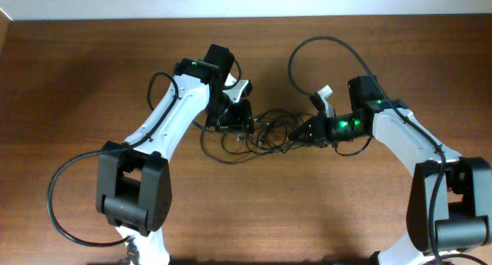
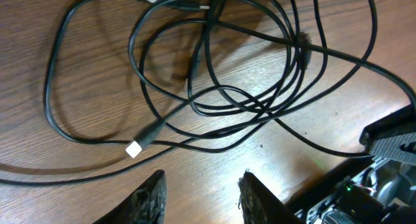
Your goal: Untangle cables
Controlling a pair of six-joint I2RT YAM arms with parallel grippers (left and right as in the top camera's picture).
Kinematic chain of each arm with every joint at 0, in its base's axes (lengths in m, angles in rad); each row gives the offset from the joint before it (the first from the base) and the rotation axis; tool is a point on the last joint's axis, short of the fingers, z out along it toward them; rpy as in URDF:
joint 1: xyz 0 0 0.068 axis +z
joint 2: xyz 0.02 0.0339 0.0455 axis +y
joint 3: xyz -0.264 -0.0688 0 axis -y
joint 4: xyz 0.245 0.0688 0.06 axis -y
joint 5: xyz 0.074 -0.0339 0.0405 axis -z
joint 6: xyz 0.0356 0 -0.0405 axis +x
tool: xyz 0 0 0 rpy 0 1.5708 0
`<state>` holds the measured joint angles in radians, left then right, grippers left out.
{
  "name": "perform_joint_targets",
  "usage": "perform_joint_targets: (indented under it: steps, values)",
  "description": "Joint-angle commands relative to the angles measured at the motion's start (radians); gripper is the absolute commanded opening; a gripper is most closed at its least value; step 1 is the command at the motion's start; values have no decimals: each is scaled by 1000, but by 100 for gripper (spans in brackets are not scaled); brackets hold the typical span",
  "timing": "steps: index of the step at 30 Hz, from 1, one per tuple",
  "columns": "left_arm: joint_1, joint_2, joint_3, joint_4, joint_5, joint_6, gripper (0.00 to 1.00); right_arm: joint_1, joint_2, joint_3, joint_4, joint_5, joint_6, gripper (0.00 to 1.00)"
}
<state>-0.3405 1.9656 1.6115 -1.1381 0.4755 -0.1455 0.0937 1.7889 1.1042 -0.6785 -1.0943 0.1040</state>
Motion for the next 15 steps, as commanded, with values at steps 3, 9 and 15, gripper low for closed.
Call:
perform_joint_targets:
  steps: [3,9,15]
  values:
    - [0,5,-108,67,59,28,41,6,-72,41,2,-37,71,4]
    - [0,5,-330,355,156,-7,33,48,-135,53,2,30,135,4]
    - [0,5,-385,509,45,-52,10,160,-274,140,-13,214,194,4]
